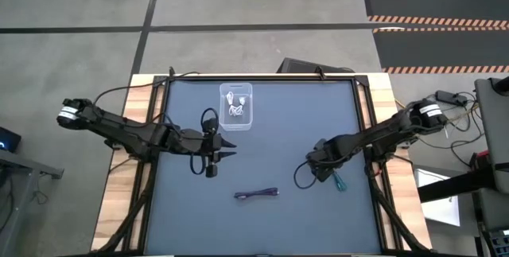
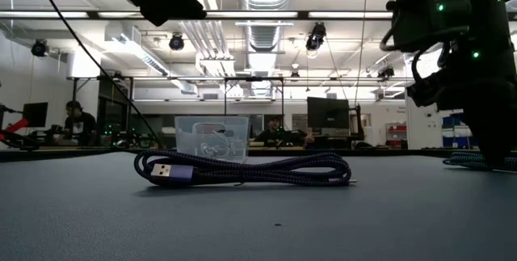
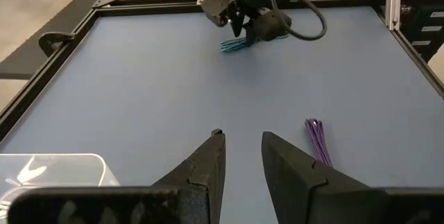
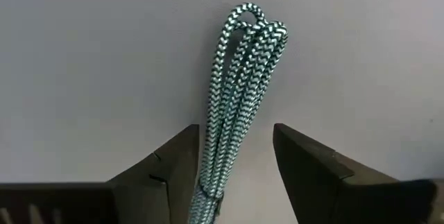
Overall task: Pick and place USB-C Cables
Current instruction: Put the blue charger cable into the transparent bin
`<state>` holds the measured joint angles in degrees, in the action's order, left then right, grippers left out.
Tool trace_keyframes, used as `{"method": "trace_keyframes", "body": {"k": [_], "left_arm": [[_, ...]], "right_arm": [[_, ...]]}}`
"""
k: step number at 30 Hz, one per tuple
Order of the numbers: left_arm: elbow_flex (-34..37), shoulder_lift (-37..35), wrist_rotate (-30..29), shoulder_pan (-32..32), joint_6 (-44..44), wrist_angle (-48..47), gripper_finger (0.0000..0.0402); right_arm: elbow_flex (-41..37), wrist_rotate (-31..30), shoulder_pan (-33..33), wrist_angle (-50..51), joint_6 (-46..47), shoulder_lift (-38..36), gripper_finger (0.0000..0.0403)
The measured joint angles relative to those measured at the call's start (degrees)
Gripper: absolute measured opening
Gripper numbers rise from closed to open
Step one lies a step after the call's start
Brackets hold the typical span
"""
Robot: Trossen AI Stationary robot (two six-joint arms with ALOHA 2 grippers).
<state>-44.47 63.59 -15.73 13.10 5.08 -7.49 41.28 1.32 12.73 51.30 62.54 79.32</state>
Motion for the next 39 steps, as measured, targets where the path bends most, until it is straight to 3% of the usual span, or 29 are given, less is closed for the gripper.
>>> {"method": "trace_keyframes", "body": {"k": [8, 20, 27, 39], "left_arm": [[0.0, 0.0, -0.2, 0.0, 0.0, 0.0, 0.008], [0.0, 0.0, -1.1, 0.0, -4.1, 0.0, 0.008], [1.2, -2.5, -1.1, 0.0, -6.9, 1.1, 0.008], [11.6, -11.5, -1.1, 0.0, -6.9, 14.9, 0.008]], "right_arm": [[0.2, 0.2, 0.0, -1.2, -0.8, 2.5, 0.0129], [0.0, 0.2, 0.0, -3.2, -1.4, 1.3, 0.0024], [-0.1, -1.7, 0.0, -4.4, -2.8, 0.0, 0.002], [-0.1, -9.0, 0.0, -10.7, -5.9, -9.1, 0.0019]]}}
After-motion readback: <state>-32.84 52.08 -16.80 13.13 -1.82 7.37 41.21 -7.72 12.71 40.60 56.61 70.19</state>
